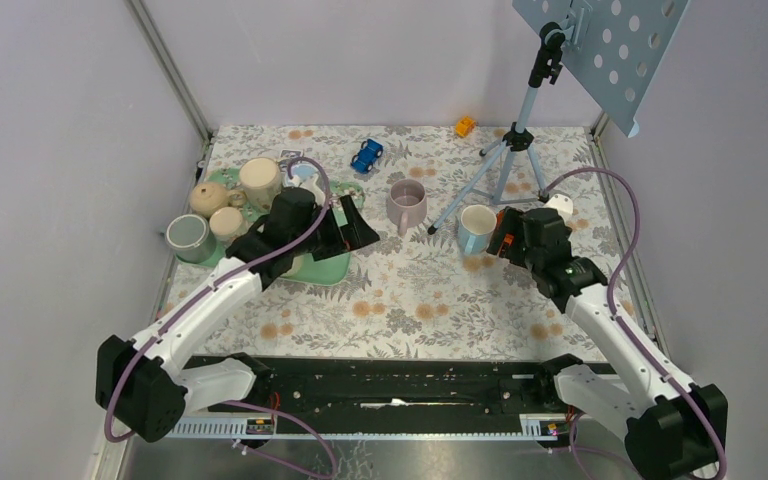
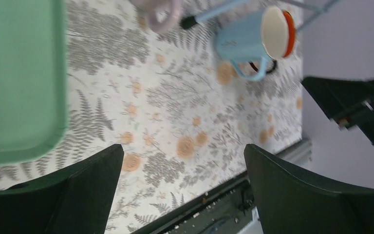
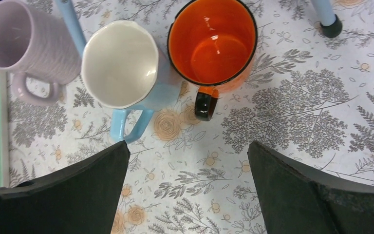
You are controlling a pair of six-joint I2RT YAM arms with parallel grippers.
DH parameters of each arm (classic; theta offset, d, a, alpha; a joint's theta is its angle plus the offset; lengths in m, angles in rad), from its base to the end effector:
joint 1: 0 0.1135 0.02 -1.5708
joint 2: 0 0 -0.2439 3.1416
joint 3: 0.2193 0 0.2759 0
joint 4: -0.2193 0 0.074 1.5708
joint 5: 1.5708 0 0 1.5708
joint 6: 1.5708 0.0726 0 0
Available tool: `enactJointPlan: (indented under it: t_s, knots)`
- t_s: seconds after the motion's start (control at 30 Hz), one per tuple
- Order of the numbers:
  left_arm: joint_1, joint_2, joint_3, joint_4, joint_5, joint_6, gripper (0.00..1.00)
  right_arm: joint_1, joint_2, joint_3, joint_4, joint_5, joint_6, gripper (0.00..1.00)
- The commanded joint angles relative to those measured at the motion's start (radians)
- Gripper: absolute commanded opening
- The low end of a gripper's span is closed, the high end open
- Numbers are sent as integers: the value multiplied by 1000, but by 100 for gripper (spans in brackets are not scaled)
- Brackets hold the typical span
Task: Turn the mug right side up
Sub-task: Place the cup at the center of the board, then turn over the cup on the tray.
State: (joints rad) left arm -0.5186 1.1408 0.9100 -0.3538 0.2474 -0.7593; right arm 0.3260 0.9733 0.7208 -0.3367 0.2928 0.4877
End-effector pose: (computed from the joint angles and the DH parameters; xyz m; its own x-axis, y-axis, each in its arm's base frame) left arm 0.2644 -0.1714 0.2523 -0.8006 -0.3116 -0.5118 0.1473 0.7257 -0.6721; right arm 0.2699 0.0691 0.2262 -0.5022 0.3038 -0.8096 0.1766 0.9525 0.2479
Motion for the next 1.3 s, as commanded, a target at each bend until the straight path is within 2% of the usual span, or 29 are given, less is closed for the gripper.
enactJointPlan:
  t_s: [0.0, 0.13, 0.37, 0.47, 0.57, 0.83, 1.07, 1.27]
  knots:
    - [6, 8, 105, -117, -278, -10, 99, -4, -36, 40, 10, -75, -43, 100]
    - [6, 53, 155, -158, -458, -50, 99, -4, -52, 41, 42, -121, -62, 100]
    - [-2, 210, 292, -250, -737, -204, 99, -4, -80, 45, 97, -273, -32, 100]
    - [-2, 297, 392, -332, -852, -345, 99, -4, -82, 51, 96, -303, -35, 100]
    - [-4, 420, 531, -489, -920, -476, 99, -4, -84, 49, 95, -323, -37, 100]
    - [1, 694, 787, -726, -976, -736, 99, -4, -76, 56, 90, -358, -34, 100]
    - [36, 801, 864, -782, -992, -820, 99, -4, -76, 56, 81, -365, -38, 100]
    - [75, 831, 863, -791, -973, -844, 99, -4, -60, 56, 82, -377, -37, 100]
